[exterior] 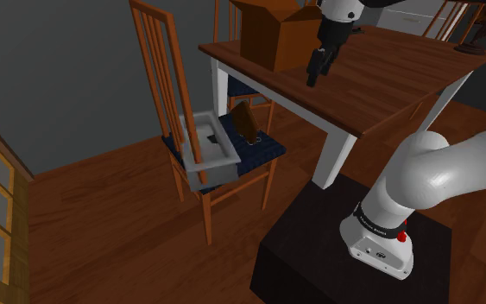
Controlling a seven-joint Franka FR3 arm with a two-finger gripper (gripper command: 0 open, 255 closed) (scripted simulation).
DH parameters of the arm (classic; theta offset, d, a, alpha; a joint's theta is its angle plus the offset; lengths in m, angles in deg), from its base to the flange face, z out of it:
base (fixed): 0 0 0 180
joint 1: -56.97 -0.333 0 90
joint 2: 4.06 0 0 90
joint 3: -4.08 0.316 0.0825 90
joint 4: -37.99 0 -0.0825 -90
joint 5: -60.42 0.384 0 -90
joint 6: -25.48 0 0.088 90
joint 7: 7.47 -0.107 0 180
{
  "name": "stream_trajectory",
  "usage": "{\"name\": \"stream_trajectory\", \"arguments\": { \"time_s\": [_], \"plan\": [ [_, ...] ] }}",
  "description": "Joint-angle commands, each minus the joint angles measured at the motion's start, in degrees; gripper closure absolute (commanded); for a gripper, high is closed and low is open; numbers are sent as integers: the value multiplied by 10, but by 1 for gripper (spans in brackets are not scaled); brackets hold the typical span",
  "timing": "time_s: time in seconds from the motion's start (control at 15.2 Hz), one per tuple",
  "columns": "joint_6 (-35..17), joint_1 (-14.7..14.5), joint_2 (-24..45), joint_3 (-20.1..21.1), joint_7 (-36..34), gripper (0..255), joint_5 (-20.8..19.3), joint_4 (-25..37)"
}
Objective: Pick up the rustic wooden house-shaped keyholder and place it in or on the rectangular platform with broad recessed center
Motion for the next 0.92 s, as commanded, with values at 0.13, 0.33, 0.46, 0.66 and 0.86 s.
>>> {"name": "stream_trajectory", "arguments": {
  "time_s": [0.13, 0.33, 0.46, 0.66, 0.86],
  "plan": [
    [-48, 1, 24, 1, -16, 0, 3, -13],
    [-120, 4, 66, 3, -39, 0, 7, -26],
    [-167, 5, 98, 4, -54, 0, 9, -30],
    [-236, 8, 150, 7, -76, 0, 11, -29],
    [-300, 11, 208, 9, -98, 0, 12, -19]
  ]
}}
